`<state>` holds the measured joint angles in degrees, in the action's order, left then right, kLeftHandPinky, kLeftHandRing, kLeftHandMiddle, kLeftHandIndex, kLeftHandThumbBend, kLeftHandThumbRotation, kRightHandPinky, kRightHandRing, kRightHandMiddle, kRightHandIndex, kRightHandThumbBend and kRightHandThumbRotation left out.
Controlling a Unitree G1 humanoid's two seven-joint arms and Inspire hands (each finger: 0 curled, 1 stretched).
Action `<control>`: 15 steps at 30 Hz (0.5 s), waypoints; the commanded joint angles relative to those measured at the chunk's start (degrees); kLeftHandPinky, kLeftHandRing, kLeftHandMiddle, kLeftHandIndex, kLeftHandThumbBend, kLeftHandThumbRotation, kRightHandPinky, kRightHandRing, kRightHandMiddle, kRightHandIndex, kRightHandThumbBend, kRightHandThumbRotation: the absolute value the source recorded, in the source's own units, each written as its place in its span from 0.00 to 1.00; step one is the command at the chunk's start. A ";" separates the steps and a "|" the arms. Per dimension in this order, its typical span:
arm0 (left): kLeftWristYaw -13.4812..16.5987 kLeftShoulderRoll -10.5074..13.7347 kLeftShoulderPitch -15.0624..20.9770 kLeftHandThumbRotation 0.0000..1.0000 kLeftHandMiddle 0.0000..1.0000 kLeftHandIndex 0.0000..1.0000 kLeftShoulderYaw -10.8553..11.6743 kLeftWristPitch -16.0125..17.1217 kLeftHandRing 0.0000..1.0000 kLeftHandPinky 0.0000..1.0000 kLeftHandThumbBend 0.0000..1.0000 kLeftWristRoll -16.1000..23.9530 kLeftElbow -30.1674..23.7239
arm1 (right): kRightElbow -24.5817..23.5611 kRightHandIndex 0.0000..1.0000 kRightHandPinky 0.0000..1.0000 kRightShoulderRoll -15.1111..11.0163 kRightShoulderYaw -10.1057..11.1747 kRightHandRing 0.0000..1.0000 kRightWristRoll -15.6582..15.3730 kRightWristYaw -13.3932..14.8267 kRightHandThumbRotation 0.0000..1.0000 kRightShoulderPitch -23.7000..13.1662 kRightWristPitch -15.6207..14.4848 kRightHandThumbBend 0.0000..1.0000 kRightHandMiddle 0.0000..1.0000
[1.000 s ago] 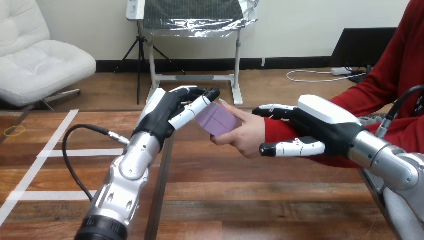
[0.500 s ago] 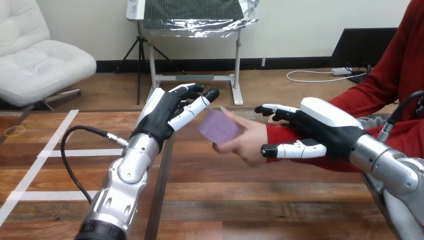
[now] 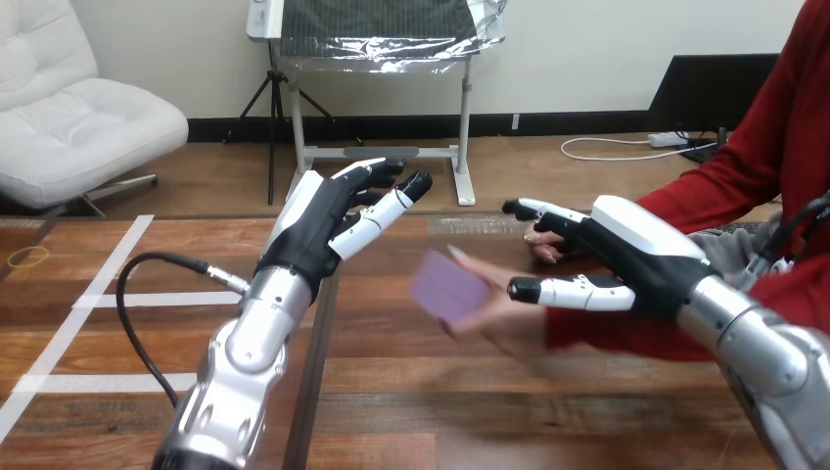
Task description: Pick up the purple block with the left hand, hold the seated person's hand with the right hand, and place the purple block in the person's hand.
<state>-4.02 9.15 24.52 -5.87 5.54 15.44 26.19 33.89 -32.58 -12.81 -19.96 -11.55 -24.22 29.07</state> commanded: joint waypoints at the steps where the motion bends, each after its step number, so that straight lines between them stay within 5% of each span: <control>1: 1.82 0.29 -0.52 0.87 0.85 0.84 0.98 4.63 0.85 0.75 0.73 -1.15 -4.69 | -4.41 0.96 0.78 2.46 3.33 0.91 2.85 2.63 1.00 -0.70 1.37 1.00 0.95; 15: 4.90 -0.35 -7.19 0.96 0.85 0.84 0.93 12.79 0.83 0.71 0.75 -1.51 -10.42 | -9.96 0.97 0.83 5.97 5.87 0.93 8.71 3.18 1.00 3.22 5.02 1.00 0.96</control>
<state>-0.77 8.56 18.35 -5.64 14.14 14.20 20.82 27.86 -28.37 -9.98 -14.64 -9.41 -20.24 30.82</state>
